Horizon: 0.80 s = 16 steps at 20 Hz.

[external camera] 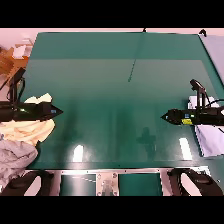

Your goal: Fold the shirts.

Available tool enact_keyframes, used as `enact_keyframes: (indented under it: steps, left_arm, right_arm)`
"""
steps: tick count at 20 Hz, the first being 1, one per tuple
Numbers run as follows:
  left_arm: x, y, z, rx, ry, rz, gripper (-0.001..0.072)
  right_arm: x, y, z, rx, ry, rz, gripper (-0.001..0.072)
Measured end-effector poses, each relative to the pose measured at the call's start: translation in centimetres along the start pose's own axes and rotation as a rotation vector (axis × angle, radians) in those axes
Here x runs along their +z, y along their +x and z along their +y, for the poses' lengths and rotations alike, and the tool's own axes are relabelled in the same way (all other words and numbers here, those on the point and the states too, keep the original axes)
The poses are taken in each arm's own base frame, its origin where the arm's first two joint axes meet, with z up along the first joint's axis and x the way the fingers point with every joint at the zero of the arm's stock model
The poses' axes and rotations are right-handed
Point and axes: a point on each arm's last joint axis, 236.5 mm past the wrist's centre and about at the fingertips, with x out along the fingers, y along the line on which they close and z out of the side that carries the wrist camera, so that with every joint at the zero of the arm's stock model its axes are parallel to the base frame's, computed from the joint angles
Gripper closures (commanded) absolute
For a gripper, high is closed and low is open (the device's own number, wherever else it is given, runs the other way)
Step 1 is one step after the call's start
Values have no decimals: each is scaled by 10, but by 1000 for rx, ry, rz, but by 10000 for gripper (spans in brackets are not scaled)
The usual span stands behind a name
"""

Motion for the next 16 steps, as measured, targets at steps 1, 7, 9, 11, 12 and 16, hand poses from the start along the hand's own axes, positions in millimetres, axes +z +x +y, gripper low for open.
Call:
enact_keyframes:
  steps: [1, 7, 9, 11, 12, 16]
  left_arm:
    - [-1, 0, 3, 13, -3, 3, 685]
    - [-11, -20, 96, 420, -84, 29, -9]
    - [-3, -40, 138, 614, -69, 0, -13]
    - [12, -52, 168, 740, -26, -30, -13]
    - [20, -53, 181, 784, 1, -36, -13]
    - [29, -24, 231, 867, 85, 85, -13]
  right_arm:
    - [0, 0, 0, 0, 0, 0, 694]
    - [0, 0, 0, 1, 0, 1, 694]
    - [0, 0, 0, 1, 0, 1, 695]
    - [0, 0, 0, 1, 0, 1, 695]
    - [0, 0, 0, 1, 0, 1, 695]
    - [0, 0, 0, 1, 0, 1, 695]
